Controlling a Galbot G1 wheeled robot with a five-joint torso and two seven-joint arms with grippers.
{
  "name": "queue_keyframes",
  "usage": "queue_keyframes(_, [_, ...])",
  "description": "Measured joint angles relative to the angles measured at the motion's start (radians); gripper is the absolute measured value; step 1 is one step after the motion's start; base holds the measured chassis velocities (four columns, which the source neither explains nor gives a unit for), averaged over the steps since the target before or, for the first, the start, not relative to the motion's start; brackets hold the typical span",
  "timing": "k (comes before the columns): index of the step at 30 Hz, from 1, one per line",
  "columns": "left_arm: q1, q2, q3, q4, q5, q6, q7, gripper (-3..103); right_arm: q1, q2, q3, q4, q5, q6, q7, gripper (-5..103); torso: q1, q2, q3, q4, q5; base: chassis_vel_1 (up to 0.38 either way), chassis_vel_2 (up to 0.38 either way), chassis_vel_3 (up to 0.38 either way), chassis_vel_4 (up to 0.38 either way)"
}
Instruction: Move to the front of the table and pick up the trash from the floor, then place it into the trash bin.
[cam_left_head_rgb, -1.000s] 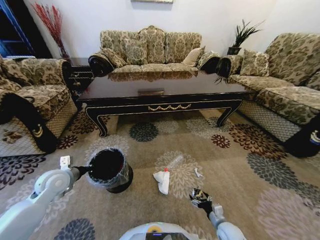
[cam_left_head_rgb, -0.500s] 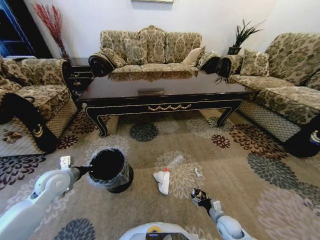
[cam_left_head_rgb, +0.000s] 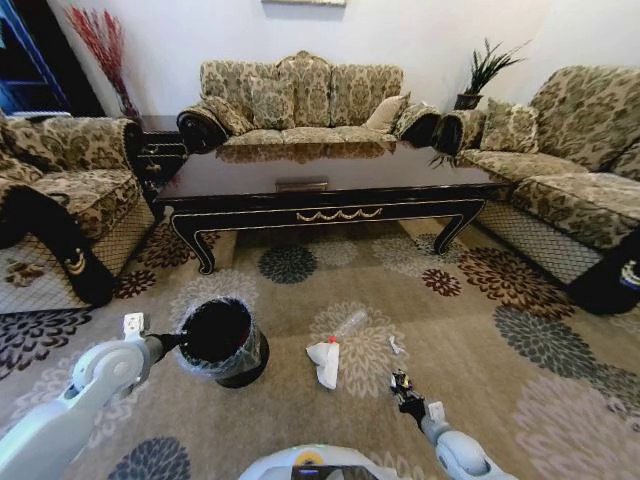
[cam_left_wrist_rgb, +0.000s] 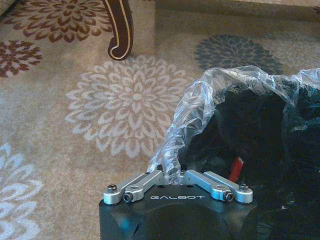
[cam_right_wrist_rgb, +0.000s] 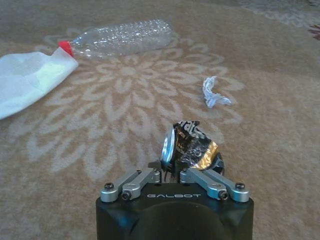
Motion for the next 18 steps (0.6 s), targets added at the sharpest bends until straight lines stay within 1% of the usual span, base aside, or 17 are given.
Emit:
queue_keyframes(2, [-0.001,-0.001,0.003,0.0,0.001,0.0,0.0,2,-0.003,-0.001,0.004,0.003,0.0,0.001,0.0,12,0.0,0.0,0.0,0.0001,0.0,0.0,0.0,0.0,0.0])
queue_keyframes(4, [-0.007,-0.001,0.019,-0.002,0.004,0.0,-0.001,2,-0.012,-0.005,0.013,0.018,0.001,0.001,-0.002,8,0.0,0.0,0.0,0.0007,0.0007,0.0,0.0,0.0,0.0])
queue_keyframes(7, [-0.02,0.0,0.051,-0.005,0.008,0.0,-0.002,2,-0.03,-0.014,0.026,0.048,0.006,0.001,-0.003,8,0.0,0.0,0.0,0.0007,0.0008,0.0,0.0,0.0,0.0])
queue_keyframes(8, [-0.034,0.005,0.075,-0.005,0.01,0.001,-0.004,2,-0.044,-0.022,0.039,0.078,0.013,0.001,-0.003,8,0.0,0.0,0.0,0.0004,0.0002,0.0,0.0,0.0,0.0])
queue_keyframes(11, [-0.075,0.02,0.137,-0.009,0.014,0.001,-0.019,2,-0.08,-0.05,0.07,0.174,0.029,0.0,-0.003,8,0.0,0.0,0.0,0.0,0.0003,0.0,0.0,0.0,0.0])
queue_keyframes(12, [-0.075,0.02,0.137,-0.009,0.014,0.001,-0.019,2,-0.08,-0.05,0.07,0.174,0.029,0.0,-0.003,8,0.0,0.0,0.0,0.0,0.0003,0.0,0.0,0.0,0.0])
queue_keyframes(13, [-0.09,0.027,0.155,-0.012,0.015,0.001,-0.022,2,-0.089,-0.066,0.078,0.217,0.036,-0.002,-0.003,8,0.0,0.0,0.0,0.0001,0.0003,0.0,0.0,0.0,0.0])
queue_keyframes(14, [-0.111,0.034,0.176,-0.012,0.014,0.001,-0.022,2,-0.103,-0.078,0.092,0.261,0.042,-0.002,-0.002,8,0.0,0.0,0.0,0.0011,0.0005,0.0,0.0,0.0,0.0])
queue_keyframes(15, [-0.147,0.045,0.211,-0.01,0.011,0.001,-0.021,2,-0.128,-0.09,0.112,0.308,0.046,-0.003,-0.001,8,0.0,0.0,0.0,0.0012,0.0005,0.0,0.0,0.0,0.0])
queue_keyframes(16, [-0.147,0.045,0.211,-0.01,0.011,0.001,-0.021,2,-0.128,-0.09,0.112,0.308,0.046,-0.003,-0.001,8,0.0,0.0,0.0,0.0012,0.0005,0.0,0.0,0.0,0.0])
queue_keyframes(17, [-0.174,0.052,0.235,-0.008,0.007,0.001,-0.018,2,-0.145,-0.097,0.126,0.335,0.048,-0.004,-0.001,8,0.0,0.0,0.0,0.0011,0.0005,0.0,0.0,0.0,0.0])
queue_keyframes(18, [-0.231,0.064,0.291,-0.003,-0.002,0.001,-0.013,2,-0.18,-0.109,0.15,0.385,0.05,-0.004,0.0,8,0.0,0.0,0.0,0.0007,0.0004,0.0,0.0,0.0,0.0])
